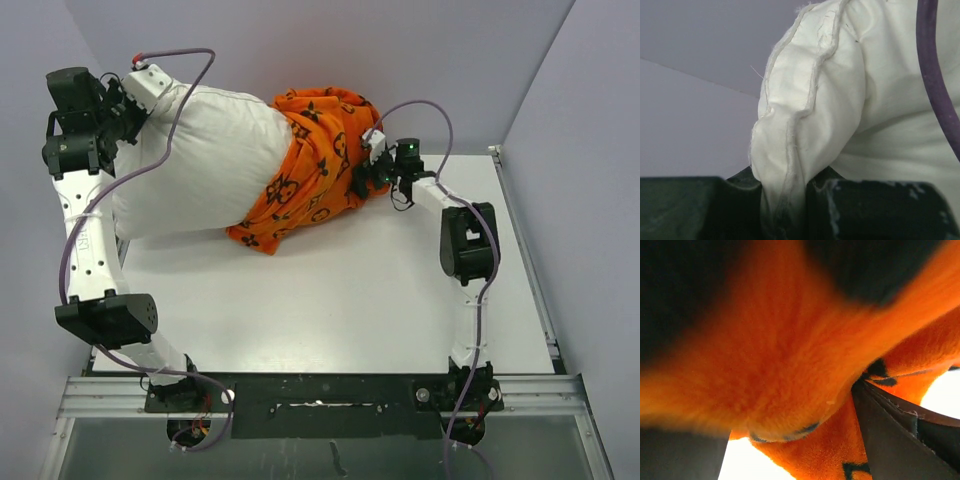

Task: Remove the pillowcase from the pillow
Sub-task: Remove the pillow from the pillowcase.

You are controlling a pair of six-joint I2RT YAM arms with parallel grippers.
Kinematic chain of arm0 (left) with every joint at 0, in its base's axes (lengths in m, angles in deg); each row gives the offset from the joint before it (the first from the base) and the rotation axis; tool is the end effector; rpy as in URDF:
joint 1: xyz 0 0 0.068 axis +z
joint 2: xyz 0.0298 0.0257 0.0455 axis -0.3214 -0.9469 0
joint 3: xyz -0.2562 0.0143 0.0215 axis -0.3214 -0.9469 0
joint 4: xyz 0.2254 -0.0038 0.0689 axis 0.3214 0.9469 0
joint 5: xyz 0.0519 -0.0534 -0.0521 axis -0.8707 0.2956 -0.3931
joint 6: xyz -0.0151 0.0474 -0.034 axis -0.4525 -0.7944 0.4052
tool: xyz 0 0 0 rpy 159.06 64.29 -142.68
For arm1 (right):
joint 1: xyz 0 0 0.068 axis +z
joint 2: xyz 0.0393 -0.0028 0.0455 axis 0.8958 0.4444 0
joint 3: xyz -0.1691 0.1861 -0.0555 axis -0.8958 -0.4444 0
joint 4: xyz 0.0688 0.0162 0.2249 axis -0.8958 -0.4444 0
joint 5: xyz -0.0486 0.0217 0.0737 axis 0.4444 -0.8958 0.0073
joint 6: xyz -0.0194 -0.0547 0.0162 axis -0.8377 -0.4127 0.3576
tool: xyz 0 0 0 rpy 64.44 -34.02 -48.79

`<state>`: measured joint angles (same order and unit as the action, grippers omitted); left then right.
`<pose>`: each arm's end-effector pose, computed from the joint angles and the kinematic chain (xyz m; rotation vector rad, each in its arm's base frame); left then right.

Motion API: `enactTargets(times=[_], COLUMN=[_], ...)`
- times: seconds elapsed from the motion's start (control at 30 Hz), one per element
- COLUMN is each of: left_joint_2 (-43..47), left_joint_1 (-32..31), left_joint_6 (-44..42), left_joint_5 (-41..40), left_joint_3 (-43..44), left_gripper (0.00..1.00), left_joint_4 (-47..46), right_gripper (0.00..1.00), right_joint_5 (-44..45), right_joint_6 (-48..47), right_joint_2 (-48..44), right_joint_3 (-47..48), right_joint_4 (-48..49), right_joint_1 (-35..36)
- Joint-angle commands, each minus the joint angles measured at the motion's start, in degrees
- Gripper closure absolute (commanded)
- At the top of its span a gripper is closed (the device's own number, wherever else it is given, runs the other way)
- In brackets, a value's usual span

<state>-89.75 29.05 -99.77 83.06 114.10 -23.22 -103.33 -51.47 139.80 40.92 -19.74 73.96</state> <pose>0.3146 0.0423 0.4737 0.7797 1.7351 0.3388 0.4739 0.1121 0.2090 -0.7937 1.8530 0.5615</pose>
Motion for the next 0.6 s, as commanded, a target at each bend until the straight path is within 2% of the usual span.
enactTargets(times=[0.0, 0.03, 0.07, 0.13, 0.2, 0.3, 0.4, 0.57], left_joint_2=[-1.66, -2.02, -2.23, -2.58, -2.86, -2.65, -1.56, -1.13], left_joint_1=[-0.02, -0.02, -0.02, -0.02, -0.02, -0.03, 0.64, 4.08], left_joint_6=[-3.32, -3.39, -3.37, -3.24, -2.76, -2.07, -1.65, 0.34], left_joint_5=[-0.95, -1.12, -1.27, -1.59, -1.87, -1.91, -1.91, 0.04], left_joint_3=[3.25, 3.36, 3.38, 3.23, 3.35, 3.49, 3.61, 10.23], left_gripper=[1.0, 1.0, 1.0, 1.0, 1.0, 1.0, 1.0, 1.0], left_joint_4=[-10.02, -10.29, -10.68, -11.69, -12.3, -12.81, -13.67, -13.09], right_gripper=[0.06, 0.14, 0.26, 0.61, 0.98, 1.0, 1.0, 1.0], right_joint_5=[0.43, 1.2, 2.07, 5.02, 6.4, 4.47, 8.08, 16.25], right_joint_6=[-5.05, -5.85, -6.75, -7.45, -6.11, 4.49, 19.25, 38.11], right_joint_2=[5.61, 6.07, 6.34, 5.94, 4.07, -0.73, -6.77, -20.49], right_joint_3=[5.44, 5.32, 4.98, 3.53, -0.13, -7.43, -14.15, -22.53], right_joint_4=[-2.96, -3.52, -4.29, -5.35, -2.43, 7.08, 12.74, 12.07], right_joint_1=[0.9, 1.16, 1.3, 1.15, 0.32, -3.32, -7.99, -17.93])
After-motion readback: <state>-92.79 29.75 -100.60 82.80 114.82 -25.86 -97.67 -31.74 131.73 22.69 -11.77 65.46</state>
